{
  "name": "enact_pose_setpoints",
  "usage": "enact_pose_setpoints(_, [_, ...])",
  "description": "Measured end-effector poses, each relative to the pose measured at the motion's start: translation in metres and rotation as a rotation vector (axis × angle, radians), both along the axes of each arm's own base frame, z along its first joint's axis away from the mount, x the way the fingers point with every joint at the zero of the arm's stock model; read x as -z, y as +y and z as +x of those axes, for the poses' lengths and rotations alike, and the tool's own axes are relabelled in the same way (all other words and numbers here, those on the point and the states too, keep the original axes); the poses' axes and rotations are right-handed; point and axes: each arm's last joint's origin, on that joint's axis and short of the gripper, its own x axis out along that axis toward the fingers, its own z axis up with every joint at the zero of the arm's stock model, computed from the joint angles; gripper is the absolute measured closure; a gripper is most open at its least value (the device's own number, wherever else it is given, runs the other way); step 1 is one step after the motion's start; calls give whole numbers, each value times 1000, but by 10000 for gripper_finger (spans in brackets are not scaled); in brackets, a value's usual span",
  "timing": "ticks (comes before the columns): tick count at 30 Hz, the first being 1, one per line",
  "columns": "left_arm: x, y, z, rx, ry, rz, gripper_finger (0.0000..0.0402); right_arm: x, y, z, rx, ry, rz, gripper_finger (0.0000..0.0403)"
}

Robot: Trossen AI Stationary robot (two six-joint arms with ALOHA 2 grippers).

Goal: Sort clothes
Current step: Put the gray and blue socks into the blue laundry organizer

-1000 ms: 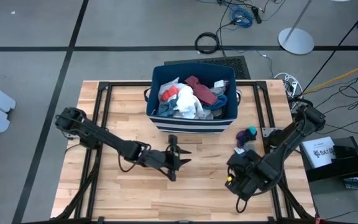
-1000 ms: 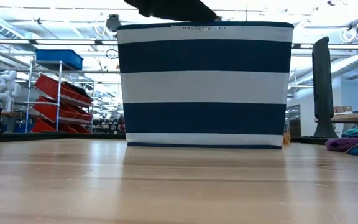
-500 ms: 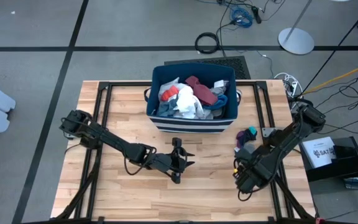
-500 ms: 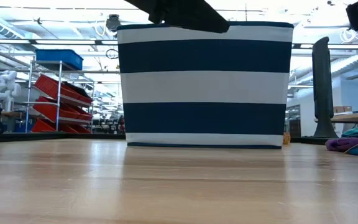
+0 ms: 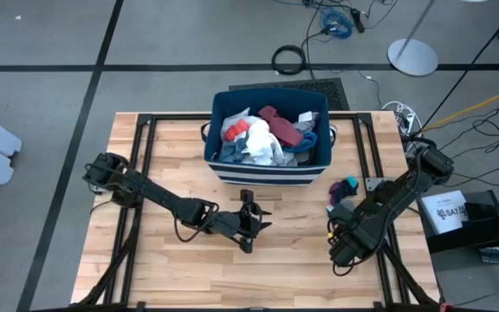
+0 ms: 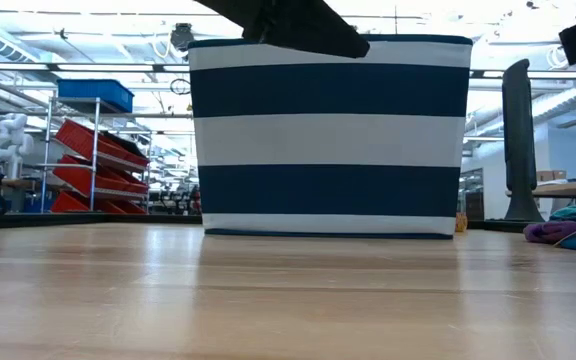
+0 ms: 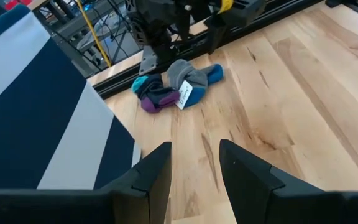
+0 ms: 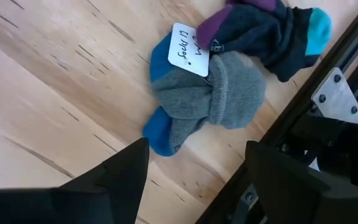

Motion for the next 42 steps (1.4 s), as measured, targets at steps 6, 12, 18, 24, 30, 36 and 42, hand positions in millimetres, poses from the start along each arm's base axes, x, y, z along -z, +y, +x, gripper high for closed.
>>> enact_pose_setpoints(6, [0,1,1,-1,0,-2,258,-9,-5,-4,-1,-18,22,149])
enact_pose_setpoints(12, [0,2,1,-1,-1,-3,258,-26,-18,-12,16,-55,42,149])
enact_pose_setpoints(18, [0,2,1,0,0,-4,258,-34,-23,-16,1,-85,60,149])
enact_pose_setpoints(24, [0,2,1,0,0,-6,258,-30,-31,-23,-5,-88,67,149])
enact_pose_setpoints(30, [0,2,1,0,-1,-7,258,-15,-38,-31,-2,-120,123,149])
enact_pose_setpoints(36, [0,3,1,-2,5,-5,258,1,-42,-37,4,-117,169,149])
enact_pose_setpoints(42, [2,7,1,-17,17,-21,258,8,-44,-39,4,-117,164,149])
